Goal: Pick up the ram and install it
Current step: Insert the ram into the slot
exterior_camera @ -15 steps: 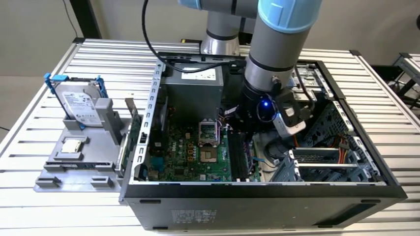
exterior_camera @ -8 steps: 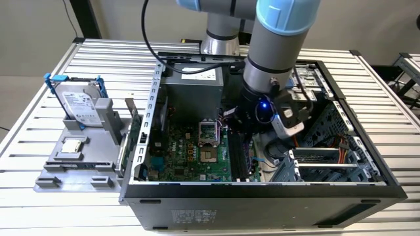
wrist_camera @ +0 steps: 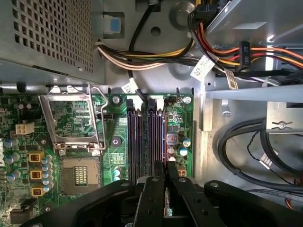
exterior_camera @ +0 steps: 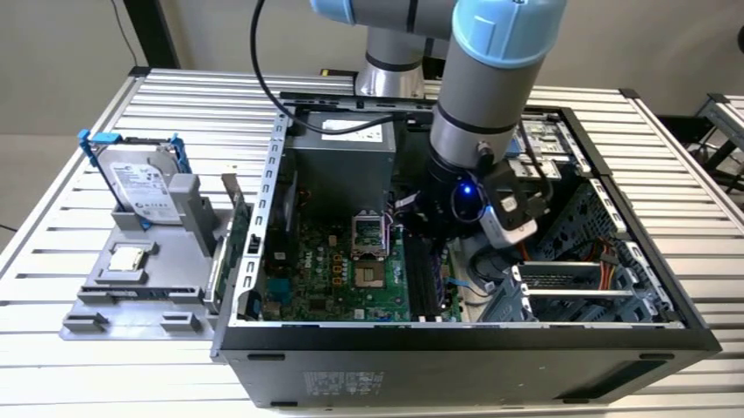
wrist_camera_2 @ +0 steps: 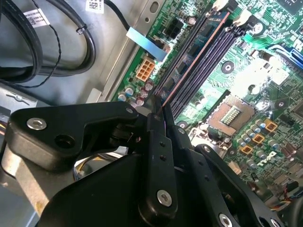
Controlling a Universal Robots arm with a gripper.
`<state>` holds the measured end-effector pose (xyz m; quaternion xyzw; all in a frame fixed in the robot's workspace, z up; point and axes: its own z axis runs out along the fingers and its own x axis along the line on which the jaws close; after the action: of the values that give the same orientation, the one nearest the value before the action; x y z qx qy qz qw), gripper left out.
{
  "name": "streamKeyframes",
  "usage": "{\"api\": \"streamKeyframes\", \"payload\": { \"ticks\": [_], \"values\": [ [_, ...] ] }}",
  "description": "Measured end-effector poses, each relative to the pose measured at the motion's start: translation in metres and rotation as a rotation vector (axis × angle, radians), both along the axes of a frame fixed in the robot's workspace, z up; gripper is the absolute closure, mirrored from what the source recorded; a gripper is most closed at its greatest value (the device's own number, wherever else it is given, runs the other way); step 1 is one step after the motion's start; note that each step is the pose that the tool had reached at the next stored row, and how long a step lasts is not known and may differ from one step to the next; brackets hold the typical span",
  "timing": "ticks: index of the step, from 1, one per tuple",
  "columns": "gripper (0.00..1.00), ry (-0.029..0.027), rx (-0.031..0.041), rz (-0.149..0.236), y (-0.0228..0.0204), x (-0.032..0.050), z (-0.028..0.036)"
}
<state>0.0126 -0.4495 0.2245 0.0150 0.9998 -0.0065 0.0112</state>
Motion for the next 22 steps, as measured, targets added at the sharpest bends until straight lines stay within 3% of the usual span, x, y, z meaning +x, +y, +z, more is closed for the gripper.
{"api": "streamKeyframes", "payload": {
  "ticks": [17,22],
  "values": [
    [1.00,0.0012,-0.0013,0.009,-0.0002,-0.0012,-0.0064],
    [1.00,0.0011,-0.0084,0.011,-0.0002,-0.0011,0.0012]
  ]
}}
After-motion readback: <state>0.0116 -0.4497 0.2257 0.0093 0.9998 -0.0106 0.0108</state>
